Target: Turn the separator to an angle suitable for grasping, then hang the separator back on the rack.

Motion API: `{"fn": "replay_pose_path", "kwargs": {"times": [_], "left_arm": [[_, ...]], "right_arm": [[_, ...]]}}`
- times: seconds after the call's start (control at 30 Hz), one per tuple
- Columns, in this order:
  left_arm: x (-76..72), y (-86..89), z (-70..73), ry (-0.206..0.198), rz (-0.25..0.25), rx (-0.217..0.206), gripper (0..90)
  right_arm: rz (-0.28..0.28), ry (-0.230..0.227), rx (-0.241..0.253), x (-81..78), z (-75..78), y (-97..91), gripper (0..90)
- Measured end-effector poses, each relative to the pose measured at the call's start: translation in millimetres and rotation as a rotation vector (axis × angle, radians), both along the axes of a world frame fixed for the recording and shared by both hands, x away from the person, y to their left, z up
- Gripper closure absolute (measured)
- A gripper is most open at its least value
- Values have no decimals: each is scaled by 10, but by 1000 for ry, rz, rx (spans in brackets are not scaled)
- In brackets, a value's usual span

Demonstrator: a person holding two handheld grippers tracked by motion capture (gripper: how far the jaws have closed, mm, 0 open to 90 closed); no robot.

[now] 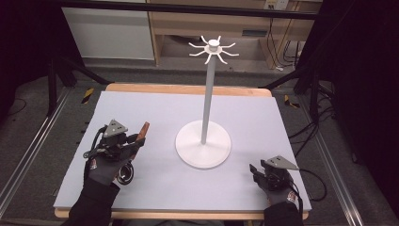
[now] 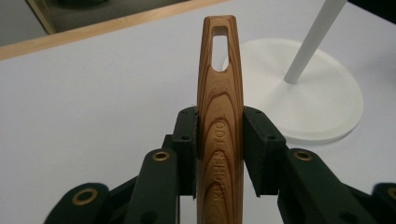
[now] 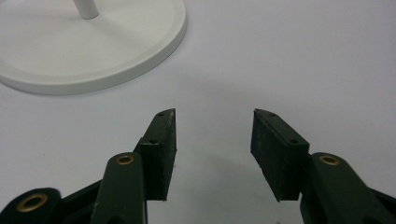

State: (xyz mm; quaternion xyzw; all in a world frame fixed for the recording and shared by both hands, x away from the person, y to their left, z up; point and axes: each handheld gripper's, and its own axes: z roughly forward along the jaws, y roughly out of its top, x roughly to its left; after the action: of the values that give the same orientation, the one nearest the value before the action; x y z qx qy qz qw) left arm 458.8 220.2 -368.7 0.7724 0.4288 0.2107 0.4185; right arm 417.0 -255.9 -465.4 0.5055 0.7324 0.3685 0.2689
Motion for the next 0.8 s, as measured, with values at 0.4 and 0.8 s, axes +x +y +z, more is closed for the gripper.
{"fn": "replay_pose_path", "kwargs": {"times": [0.4, 0.8], "left_arm": [[-92, 54, 249, -124, 20, -76, 672], [-87, -4, 632, -213, 11, -205, 672]], "right_arm": [[-1, -9, 0, 6, 0, -12, 507], [-6, -16, 2, 6, 5, -14, 509]]}}
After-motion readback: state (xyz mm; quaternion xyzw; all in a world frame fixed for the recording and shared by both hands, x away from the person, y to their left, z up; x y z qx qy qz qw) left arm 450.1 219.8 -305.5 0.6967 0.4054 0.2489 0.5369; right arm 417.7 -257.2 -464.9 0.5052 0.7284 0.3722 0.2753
